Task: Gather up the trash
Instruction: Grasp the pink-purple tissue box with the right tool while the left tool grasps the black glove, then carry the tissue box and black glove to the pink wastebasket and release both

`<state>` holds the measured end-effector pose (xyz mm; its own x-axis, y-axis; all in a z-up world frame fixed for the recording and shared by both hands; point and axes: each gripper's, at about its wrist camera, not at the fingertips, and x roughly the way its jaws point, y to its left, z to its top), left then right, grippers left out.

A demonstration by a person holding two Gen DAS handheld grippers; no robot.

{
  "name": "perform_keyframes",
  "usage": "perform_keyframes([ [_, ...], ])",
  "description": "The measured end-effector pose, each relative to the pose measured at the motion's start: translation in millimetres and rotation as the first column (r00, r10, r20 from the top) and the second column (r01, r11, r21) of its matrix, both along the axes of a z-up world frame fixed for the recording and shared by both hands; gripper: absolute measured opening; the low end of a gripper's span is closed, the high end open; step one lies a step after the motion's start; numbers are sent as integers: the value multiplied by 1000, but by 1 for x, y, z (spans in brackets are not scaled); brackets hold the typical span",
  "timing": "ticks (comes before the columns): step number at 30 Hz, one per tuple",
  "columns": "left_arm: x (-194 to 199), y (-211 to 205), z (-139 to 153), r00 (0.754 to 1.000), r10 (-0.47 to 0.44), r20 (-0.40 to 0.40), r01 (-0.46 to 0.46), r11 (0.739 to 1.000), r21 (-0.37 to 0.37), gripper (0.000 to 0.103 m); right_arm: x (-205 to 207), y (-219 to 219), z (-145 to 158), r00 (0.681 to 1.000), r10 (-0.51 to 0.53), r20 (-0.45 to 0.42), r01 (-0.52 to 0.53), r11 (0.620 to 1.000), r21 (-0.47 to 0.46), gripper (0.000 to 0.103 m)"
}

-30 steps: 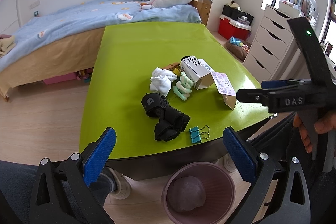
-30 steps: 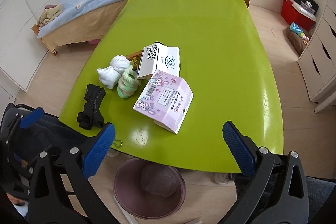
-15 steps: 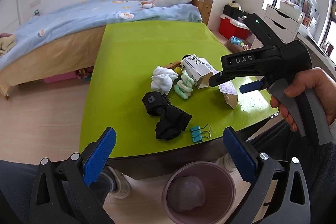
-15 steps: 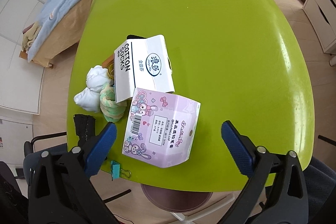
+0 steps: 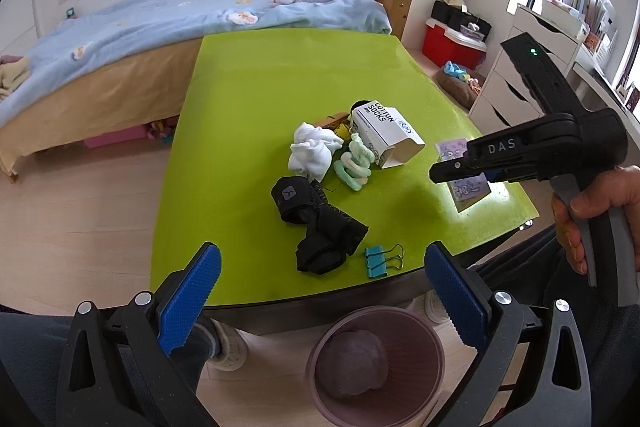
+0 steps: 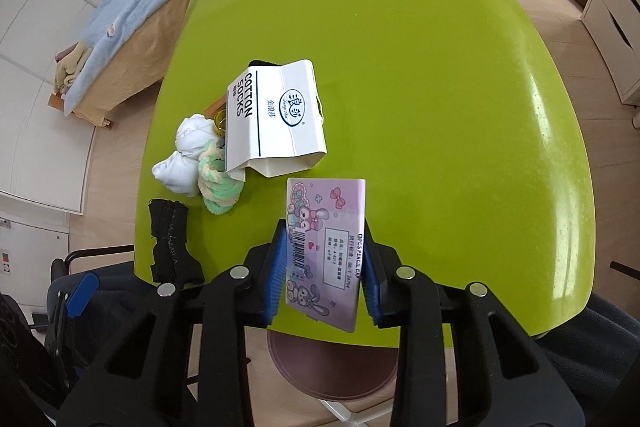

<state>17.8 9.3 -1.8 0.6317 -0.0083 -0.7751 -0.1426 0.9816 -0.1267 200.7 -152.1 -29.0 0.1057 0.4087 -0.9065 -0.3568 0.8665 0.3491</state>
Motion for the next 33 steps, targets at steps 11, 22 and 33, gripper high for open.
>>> perform_keyframes([
  [11, 57, 22, -24, 973, 81, -218, -91, 995, -37, 98, -10, -12, 21, 998, 15, 56, -16, 1000, 14, 33],
  [22, 80, 33, -49, 936, 73, -345, -146, 971, -189, 71, -14, -10, 22, 996, 29, 86, -29, 1000, -1, 33],
  [33, 74, 23, -34, 965, 36, -259, -82, 982, -170, 29, -22, -13, 25, 994, 38, 104, -41, 999, 23, 33],
])
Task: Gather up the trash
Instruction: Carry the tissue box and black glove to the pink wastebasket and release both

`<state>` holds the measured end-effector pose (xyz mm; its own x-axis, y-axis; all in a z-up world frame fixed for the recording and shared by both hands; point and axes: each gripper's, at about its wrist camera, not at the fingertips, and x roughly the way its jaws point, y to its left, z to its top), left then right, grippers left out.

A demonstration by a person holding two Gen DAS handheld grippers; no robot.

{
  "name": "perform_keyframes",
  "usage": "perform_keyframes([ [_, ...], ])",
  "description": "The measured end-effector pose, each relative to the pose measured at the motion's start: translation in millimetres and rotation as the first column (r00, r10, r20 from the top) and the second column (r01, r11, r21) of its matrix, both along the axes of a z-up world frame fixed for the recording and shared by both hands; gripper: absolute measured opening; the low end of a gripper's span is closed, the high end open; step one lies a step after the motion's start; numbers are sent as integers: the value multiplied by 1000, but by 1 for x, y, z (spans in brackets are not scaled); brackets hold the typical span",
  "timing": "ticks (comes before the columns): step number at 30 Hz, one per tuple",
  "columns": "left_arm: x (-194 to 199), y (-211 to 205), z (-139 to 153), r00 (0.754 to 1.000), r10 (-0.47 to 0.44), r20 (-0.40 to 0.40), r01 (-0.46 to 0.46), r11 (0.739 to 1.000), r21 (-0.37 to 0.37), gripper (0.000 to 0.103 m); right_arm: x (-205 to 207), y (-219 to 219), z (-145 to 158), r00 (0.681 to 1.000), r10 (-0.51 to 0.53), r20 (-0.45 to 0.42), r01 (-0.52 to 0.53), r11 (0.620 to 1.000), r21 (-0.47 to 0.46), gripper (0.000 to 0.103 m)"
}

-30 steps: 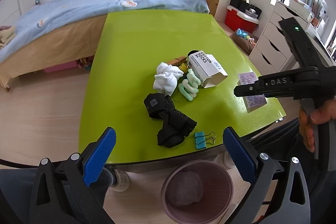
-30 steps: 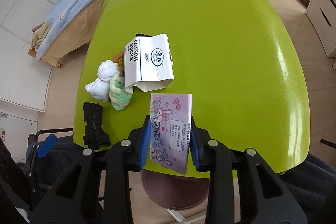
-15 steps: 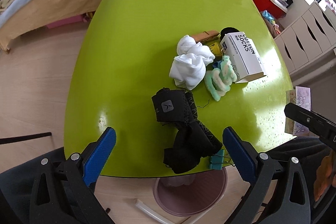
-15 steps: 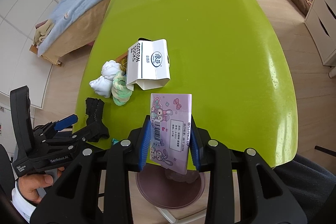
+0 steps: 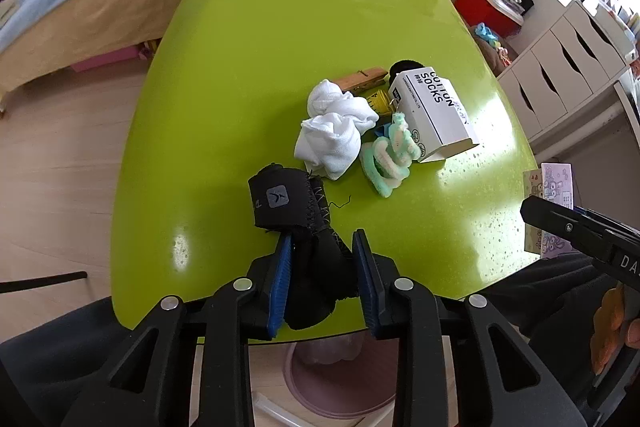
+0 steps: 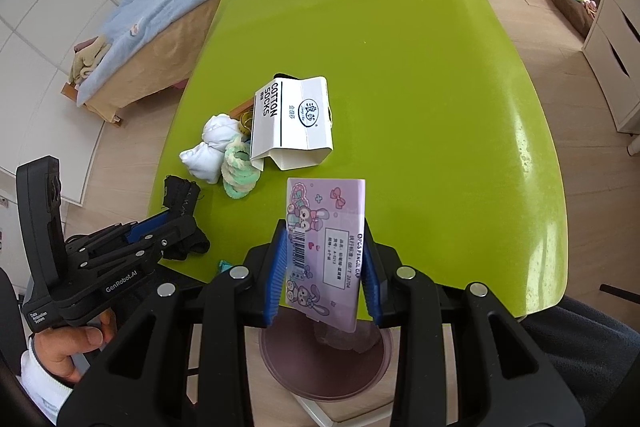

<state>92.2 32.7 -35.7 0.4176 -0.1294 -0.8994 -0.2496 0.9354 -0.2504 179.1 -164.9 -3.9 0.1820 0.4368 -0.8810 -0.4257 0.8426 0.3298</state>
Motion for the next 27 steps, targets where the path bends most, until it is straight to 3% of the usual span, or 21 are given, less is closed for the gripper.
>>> perform_keyframes([
  [12, -56, -12, 45, 989, -76, 126, 68, 995, 67, 29, -49, -13, 26, 994, 97, 56, -98, 995, 25, 34],
  [27, -125, -44, 51, 974, -178, 141, 177, 984, 15, 29, -129, -14, 17, 964, 265, 3, -265, 963, 39, 39],
])
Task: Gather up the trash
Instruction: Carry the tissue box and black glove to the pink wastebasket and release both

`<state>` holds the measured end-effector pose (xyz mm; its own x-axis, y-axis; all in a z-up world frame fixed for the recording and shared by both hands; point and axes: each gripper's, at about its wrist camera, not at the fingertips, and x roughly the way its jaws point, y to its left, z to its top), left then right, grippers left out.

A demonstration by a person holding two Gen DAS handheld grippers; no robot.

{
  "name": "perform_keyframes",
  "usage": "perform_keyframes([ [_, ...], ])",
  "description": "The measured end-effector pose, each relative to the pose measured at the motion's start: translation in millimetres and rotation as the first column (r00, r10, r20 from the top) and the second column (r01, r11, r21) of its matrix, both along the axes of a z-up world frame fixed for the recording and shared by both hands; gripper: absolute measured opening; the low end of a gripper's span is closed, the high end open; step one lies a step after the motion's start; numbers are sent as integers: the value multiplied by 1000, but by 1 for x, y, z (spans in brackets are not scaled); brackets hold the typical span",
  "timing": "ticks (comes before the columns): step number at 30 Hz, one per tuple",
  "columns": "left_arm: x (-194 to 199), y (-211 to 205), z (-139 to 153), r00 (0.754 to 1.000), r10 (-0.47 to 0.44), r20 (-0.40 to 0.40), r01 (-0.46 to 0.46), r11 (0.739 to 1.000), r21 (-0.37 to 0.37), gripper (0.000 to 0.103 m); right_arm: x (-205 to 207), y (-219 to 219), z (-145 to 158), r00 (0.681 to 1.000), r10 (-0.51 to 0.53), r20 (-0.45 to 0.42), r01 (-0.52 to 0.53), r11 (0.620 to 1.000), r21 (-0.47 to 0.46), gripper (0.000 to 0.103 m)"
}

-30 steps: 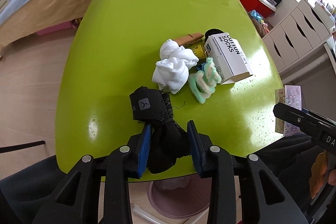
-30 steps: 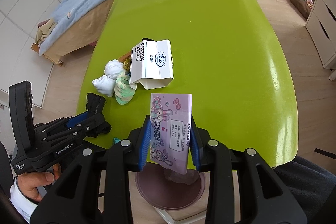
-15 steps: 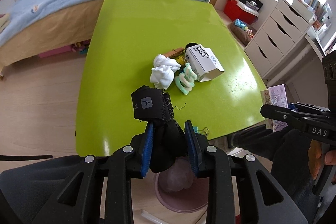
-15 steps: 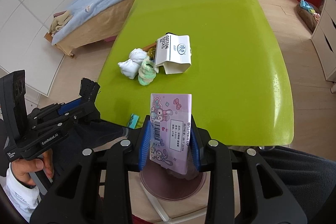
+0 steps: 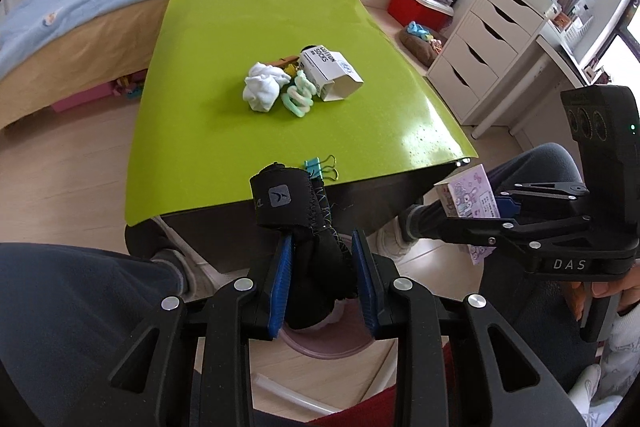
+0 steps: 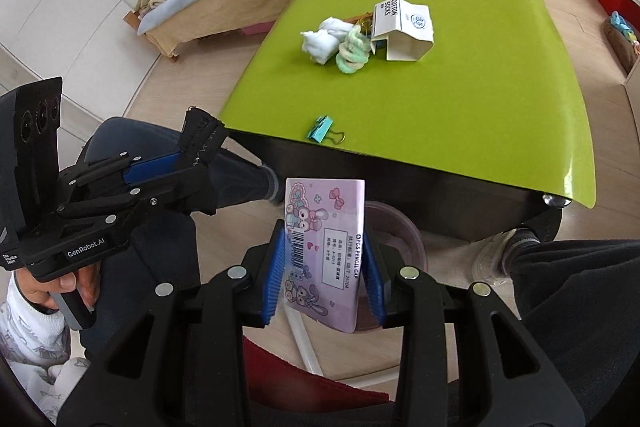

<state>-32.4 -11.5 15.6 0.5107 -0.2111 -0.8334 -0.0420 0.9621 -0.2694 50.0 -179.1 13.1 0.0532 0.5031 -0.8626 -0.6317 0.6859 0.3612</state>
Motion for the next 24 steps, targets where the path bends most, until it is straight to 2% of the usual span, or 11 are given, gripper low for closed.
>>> perform_keyframes([
  [1, -2, -2, -1, 1000, -5, -1, 5, 1000, -4, 29, -2, 1, -2, 1000, 9, -7, -9, 1000, -1, 43],
  [4, -5, -5, -3, 1000, -22, -9, 22, 1000, -10, 29, -4, -1, -6, 1000, 4, -18, -4, 1000, 1, 82],
  [5, -6, -6, -4, 1000, -27, -11, 27, 1000, -12, 29, -4, -2, -7, 1000, -5, -15, 5, 1000, 0, 86],
  [11, -3, -16, -6, 997, -72, -25, 72, 997, -14, 29, 0, -13, -4, 999, -49, 2, 49, 999, 4, 95],
  [17, -1, -28, -11, 991, -129, -30, 128, 991, -26, 33, 4, -27, 4, 994, -91, 54, 91, 996, 0, 96],
  [19, -1, -31, -11, 990, -139, -22, 138, 990, -27, 43, 6, -32, 1, 993, -108, 45, 108, 994, 2, 96],
  [20, -1, -32, -12, 990, -140, -17, 139, 990, -31, 58, 6, -34, 0, 992, -116, 39, 116, 993, 4, 96],
  [21, -1, -31, -12, 991, -135, -8, 134, 990, -39, 79, 7, -36, -1, 992, -122, 35, 122, 993, 6, 96],
  [22, -1, -30, -12, 992, -126, 1, 126, 991, -46, 88, 7, -37, -1, 991, -127, 34, 126, 992, 10, 96],
  [24, -1, -27, -14, 994, -107, 5, 107, 993, -56, 92, 6, -38, -1, 991, -131, 33, 130, 991, 15, 96],
])
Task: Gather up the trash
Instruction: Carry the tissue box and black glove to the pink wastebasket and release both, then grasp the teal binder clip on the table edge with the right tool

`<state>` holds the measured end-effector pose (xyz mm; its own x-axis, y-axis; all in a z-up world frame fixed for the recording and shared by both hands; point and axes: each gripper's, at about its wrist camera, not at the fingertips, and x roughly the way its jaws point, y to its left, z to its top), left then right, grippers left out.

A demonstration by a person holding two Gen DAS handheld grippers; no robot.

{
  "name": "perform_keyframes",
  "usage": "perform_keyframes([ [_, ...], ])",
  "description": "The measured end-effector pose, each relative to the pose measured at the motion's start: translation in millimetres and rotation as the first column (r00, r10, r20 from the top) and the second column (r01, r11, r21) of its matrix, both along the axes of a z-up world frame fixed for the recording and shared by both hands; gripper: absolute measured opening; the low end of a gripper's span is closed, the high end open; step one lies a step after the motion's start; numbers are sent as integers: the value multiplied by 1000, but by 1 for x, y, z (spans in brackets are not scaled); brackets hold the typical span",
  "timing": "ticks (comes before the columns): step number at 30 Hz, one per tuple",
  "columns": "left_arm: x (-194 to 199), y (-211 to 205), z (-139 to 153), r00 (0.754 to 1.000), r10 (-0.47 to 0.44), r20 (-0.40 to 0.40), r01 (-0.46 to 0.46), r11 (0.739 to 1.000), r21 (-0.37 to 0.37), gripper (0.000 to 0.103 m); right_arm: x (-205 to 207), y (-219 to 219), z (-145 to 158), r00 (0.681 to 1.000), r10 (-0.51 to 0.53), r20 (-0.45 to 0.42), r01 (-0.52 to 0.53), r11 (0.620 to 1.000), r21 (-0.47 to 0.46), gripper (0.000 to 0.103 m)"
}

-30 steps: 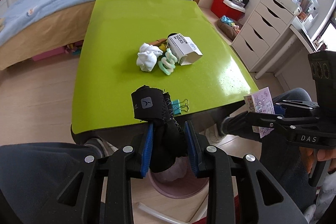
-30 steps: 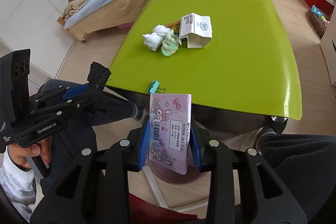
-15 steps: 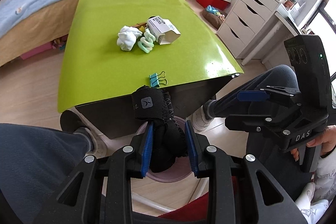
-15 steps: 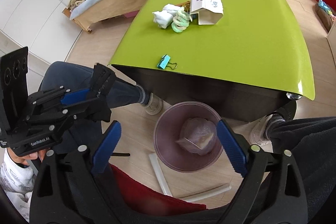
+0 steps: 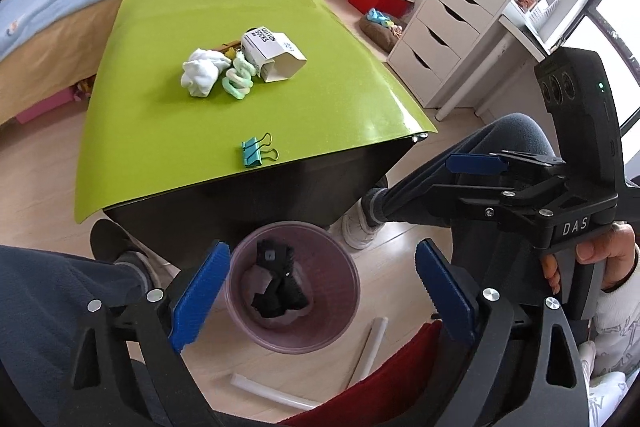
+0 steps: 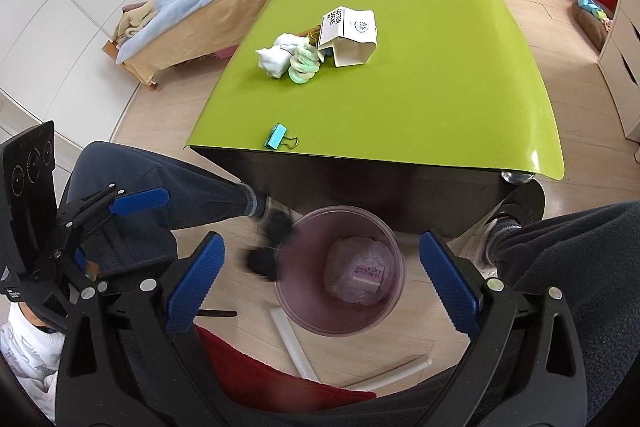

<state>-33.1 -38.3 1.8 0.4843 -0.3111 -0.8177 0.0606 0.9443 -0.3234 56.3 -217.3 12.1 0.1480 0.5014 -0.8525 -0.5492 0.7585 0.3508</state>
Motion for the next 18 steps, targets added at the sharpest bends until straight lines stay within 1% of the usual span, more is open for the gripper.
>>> perform_keyframes([
  [2, 1, 3, -4, 999, 29, -17, -29, 1000, -1, 95, 1, -1, -1, 1000, -5, -1, 5, 1000, 3, 97],
  [7, 1, 13, -10, 996, 84, -39, -86, 996, -30, 95, 1, -2, -3, 1000, -13, -7, 13, 1000, 7, 97],
  [13, 0, 20, -15, 992, 117, -55, -119, 991, -52, 95, 1, -2, -5, 1000, -18, -14, 18, 1000, 10, 97],
  [18, 1, 22, -15, 990, 130, -57, -133, 990, -56, 95, 3, -1, -5, 1000, -19, -22, 19, 1000, 14, 97],
])
